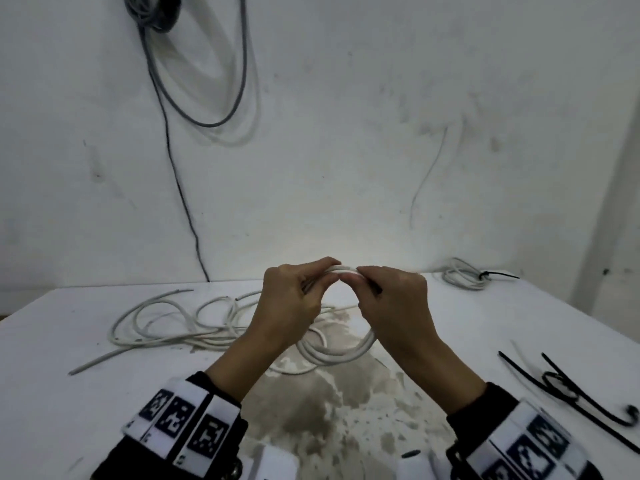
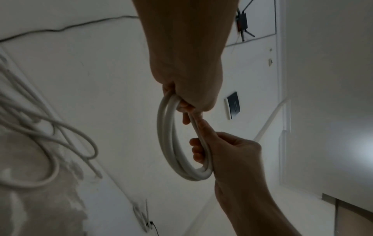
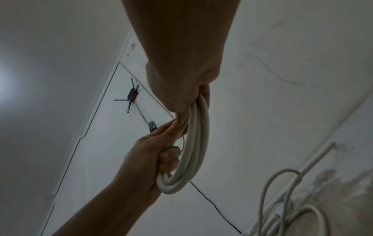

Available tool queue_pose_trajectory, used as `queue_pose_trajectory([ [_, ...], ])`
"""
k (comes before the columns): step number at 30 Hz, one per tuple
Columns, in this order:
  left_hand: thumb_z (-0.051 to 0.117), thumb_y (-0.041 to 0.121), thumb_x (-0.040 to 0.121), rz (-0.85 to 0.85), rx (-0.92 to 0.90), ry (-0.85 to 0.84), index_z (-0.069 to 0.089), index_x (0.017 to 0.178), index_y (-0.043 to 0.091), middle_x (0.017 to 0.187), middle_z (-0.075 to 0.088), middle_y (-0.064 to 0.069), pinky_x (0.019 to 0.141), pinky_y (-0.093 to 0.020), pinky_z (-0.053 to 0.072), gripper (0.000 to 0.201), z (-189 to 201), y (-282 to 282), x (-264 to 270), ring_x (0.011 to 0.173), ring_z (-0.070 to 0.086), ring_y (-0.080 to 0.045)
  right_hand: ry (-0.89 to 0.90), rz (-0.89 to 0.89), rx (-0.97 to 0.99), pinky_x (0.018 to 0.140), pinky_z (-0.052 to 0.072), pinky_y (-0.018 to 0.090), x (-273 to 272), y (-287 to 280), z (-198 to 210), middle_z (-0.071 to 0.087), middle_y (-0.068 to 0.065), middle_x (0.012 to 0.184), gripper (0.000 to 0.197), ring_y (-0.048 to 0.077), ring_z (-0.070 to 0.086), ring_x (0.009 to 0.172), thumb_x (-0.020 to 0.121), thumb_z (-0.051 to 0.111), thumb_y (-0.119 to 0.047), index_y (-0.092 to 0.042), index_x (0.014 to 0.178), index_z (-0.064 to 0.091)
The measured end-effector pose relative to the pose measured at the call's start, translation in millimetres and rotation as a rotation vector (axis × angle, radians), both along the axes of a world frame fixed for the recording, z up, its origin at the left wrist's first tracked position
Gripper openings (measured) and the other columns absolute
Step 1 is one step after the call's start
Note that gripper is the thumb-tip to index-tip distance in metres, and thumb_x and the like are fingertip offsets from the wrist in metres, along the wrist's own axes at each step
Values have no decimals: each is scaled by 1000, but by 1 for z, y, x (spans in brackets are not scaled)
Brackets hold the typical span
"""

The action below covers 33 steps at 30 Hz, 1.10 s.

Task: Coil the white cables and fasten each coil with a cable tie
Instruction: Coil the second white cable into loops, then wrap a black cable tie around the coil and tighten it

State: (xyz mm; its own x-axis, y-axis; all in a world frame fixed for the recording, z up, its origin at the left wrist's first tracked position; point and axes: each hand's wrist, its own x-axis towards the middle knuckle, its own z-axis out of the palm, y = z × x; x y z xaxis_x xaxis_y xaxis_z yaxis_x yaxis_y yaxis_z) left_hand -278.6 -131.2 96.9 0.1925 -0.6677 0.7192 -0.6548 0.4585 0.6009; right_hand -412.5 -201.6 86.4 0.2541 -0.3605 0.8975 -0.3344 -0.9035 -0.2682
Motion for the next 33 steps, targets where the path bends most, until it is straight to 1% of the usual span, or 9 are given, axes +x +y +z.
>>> queue_pose_trajectory([
  [6, 66, 18, 85, -122, 136, 129, 73, 72, 40, 73, 68, -22, 36, -18, 34, 26, -15, -12, -47, 36, 37, -11, 77, 140, 583, 53, 54, 26, -65, 3, 2, 65, -2, 49, 24, 16, 65, 46, 81, 71, -29, -9, 68, 72],
  [10, 63, 16, 88, -246, 326, 131, 75, 84, 26, 83, 68, -27, 34, -16, 33, 16, -28, -22, -81, 31, 35, -10, 156, 188, 926, 71, 57, 31, -128, -14, 2, 72, 14, 82, 30, 18, 70, 74, 92, 54, -29, -4, 90, 70],
  [14, 62, 15, 88, -349, 443, 99, 76, 89, 18, 73, 63, -28, 35, -15, 30, 15, -43, -33, -108, 30, 33, -9, 330, -127, 886, 62, 52, 17, -197, -50, -15, 72, 7, 87, 13, 18, 67, 80, 89, 60, -12, -9, 92, 71],
  [17, 63, 17, 87, -375, 497, 99, 77, 88, 24, 57, 61, -11, 37, -17, 31, 15, -54, -39, -124, 33, 33, -12, 611, -370, 871, 57, 41, 3, -241, -68, -26, 69, 0, 84, 17, 10, 60, 72, 83, 61, -5, -18, 86, 72],
  [21, 63, 16, 87, -401, 560, 134, 77, 90, 22, 45, 53, 9, 36, -14, 29, 15, -59, -42, -141, 32, 28, -8, 785, -641, 933, 74, 47, 22, -287, -93, -46, 69, 4, 97, 20, 20, 62, 88, 81, 53, -5, -10, 90, 70],
  [23, 63, 17, 87, -409, 580, 131, 76, 90, 23, 43, 51, 9, 36, -15, 28, 15, -60, -44, -146, 33, 28, -8, 794, -740, 955, 70, 52, 29, -300, -98, -54, 67, 9, 93, 12, 24, 64, 72, 83, 58, -16, -6, 87, 63],
  [25, 63, 18, 87, -419, 590, 120, 76, 90, 22, 40, 48, 9, 36, -16, 28, 14, -61, -47, -152, 33, 28, -8, 800, -765, 1057, 59, 53, 29, -303, -98, -61, 64, 12, 79, 21, 19, 58, 50, 85, 64, -23, -5, 81, 55],
  [29, 62, 15, 88, -458, 605, 112, 75, 93, 20, 38, 49, 10, 37, -16, 28, 15, -62, -49, -167, 32, 29, -6, 803, -829, 1045, 55, 44, 24, -301, -98, -74, 55, 9, 72, 42, 14, 44, 50, 79, 71, -28, -12, 58, 39],
  [33, 63, 15, 87, -514, 610, 118, 76, 90, 24, 42, 45, 3, 37, -16, 28, 16, -62, -49, -172, 32, 28, -9, 802, -857, 1035, 43, 23, 20, -295, -99, -79, 34, 5, 65, 42, 13, 35, 50, 80, 65, -17, -15, 57, 30],
])
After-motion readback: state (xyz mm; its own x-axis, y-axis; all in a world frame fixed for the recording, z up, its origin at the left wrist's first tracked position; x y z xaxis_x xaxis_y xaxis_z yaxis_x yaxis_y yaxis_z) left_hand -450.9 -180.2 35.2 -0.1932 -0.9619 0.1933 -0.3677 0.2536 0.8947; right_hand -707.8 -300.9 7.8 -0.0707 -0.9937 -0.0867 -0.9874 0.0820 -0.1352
